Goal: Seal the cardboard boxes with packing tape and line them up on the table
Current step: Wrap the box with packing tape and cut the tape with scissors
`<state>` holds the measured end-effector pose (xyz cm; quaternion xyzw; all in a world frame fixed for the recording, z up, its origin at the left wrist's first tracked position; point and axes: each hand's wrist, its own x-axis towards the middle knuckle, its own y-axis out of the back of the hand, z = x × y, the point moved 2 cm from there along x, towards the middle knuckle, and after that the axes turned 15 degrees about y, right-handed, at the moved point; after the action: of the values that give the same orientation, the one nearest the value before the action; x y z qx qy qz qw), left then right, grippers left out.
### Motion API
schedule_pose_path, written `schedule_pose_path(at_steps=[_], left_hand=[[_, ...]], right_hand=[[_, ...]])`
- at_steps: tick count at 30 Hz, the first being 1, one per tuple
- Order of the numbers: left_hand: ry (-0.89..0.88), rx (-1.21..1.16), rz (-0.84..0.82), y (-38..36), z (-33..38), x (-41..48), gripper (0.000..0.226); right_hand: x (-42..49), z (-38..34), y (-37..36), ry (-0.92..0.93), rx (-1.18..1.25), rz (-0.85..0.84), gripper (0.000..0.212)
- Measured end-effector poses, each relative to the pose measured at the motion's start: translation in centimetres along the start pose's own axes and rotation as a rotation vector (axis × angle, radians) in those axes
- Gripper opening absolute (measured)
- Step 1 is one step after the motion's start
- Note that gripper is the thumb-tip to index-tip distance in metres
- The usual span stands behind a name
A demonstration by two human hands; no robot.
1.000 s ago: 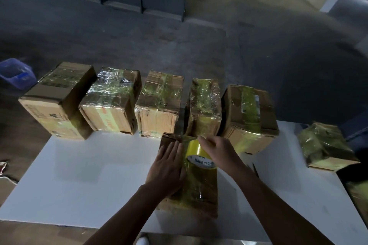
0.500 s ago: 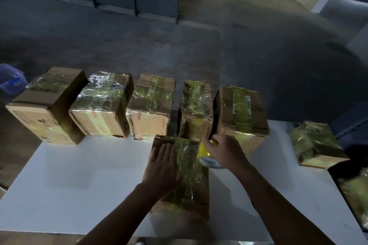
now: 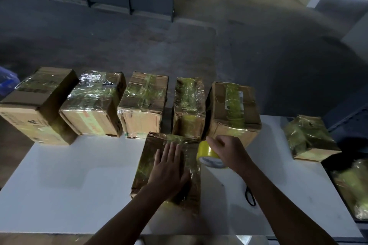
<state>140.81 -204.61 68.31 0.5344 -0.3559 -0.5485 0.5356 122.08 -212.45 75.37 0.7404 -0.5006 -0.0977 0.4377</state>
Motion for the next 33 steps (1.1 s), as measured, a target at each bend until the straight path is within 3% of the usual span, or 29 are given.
schedule_pose_path(at_steps=[3, 8, 11, 15, 19, 24, 30, 33], left_hand=[[-0.008, 0.003, 0.002, 0.0, 0.0, 0.0, 0.091], [-0.066, 0.056, -0.029, 0.3, 0.1, -0.1, 0.081], [-0.051, 0.112, -0.049, 0.5, 0.4, -0.1, 0.082], [0.037, 0.186, -0.068, 1.6, 2.6, 0.1, 0.072], [0.094, 0.354, -0.186, 2.1, 6.3, 0.2, 0.086], [0.280, 0.286, -0.278, 1.8, 8.2, -0.2, 0.088], [0.226, 0.168, -0.299, 3.9, 8.3, -0.1, 0.072], [0.205, 0.177, -0.262, 3.2, 8.4, -0.7, 0.082]], right_hand=[[-1.4, 2.4, 0.7, 0.033, -0.252, -0.064, 0.056], [-3.1, 5.3, -2.0, -0.276, -0.202, -0.224, 0.053], [-3.2, 5.1, -3.0, -0.347, -0.217, -0.297, 0.052], [-3.1, 4.3, -4.4, -0.336, -0.232, -0.396, 0.047], [-2.7, 4.3, -5.2, -0.346, -0.253, -0.453, 0.047], [-2.9, 4.6, -5.5, -0.295, -0.284, -0.452, 0.052], [-3.5, 4.8, -5.1, -0.327, -0.252, -0.449, 0.046], [-3.5, 4.7, -5.1, -0.320, -0.244, -0.445, 0.046]])
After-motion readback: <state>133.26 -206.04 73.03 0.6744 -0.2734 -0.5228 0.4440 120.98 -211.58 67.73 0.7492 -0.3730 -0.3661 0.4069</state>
